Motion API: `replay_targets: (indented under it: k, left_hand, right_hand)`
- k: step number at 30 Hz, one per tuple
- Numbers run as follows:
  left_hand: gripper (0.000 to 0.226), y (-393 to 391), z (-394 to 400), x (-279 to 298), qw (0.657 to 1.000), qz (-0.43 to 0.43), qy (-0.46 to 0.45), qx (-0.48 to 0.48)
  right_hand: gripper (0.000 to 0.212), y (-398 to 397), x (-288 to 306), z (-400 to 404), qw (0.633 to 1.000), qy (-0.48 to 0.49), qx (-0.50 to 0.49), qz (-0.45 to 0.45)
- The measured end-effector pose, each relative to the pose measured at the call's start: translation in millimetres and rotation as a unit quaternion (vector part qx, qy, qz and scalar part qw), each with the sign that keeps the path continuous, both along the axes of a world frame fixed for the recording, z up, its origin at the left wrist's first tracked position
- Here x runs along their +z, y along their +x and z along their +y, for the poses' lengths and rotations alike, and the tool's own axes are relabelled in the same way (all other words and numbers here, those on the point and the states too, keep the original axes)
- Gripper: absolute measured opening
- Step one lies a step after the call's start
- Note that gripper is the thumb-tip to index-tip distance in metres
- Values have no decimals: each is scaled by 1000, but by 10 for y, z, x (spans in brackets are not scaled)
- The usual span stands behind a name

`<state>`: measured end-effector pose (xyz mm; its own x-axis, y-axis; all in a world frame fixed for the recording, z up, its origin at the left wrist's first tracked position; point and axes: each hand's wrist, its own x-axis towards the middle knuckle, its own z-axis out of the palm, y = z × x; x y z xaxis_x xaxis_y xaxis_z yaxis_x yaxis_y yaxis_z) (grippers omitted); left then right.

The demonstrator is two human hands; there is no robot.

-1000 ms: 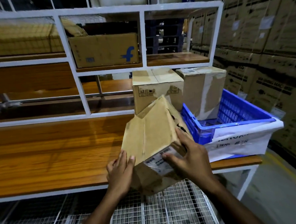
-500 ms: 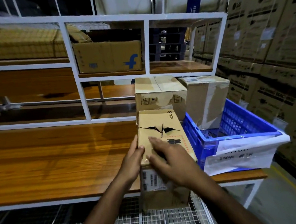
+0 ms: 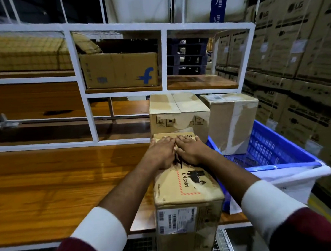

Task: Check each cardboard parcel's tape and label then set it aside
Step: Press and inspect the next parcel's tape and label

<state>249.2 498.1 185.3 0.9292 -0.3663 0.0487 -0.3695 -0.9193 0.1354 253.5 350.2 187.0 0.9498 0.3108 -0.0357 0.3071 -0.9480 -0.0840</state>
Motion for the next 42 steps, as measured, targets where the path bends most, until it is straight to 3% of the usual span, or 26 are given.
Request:
replay_targets:
  k: [8, 13, 19, 24, 30, 37, 42]
  left_hand:
    - [56, 76, -38, -19, 1000, -2, 14, 3]
    - [56, -22, 188, -2, 999, 23, 12, 36]
    - [58, -189, 200, -74, 995, 24, -55, 83]
    - [87, -475, 192, -214, 960, 84, -245, 110]
    - [95, -862, 205, -347, 933, 29, -353, 72]
    - [91, -1101, 217, -471, 930, -31, -364, 42]
    - [90, -1084, 210, -468, 928, -27, -368, 44]
  right_hand:
    - [60, 127, -23, -32, 1000, -12, 15, -9]
    - [60, -44, 8, -251, 998, -28, -54, -24]
    - [57, -159, -33, -221, 996, 5, -76, -55]
    - [94, -538, -118, -203, 988, 126, -62, 56]
    - [92, -1006, -245, -230, 982, 177, -54, -29]
    - [83, -1224, -397, -252, 980, 178, -46, -81]
    - [82, -1215, -372, -243, 979, 183, -54, -72]
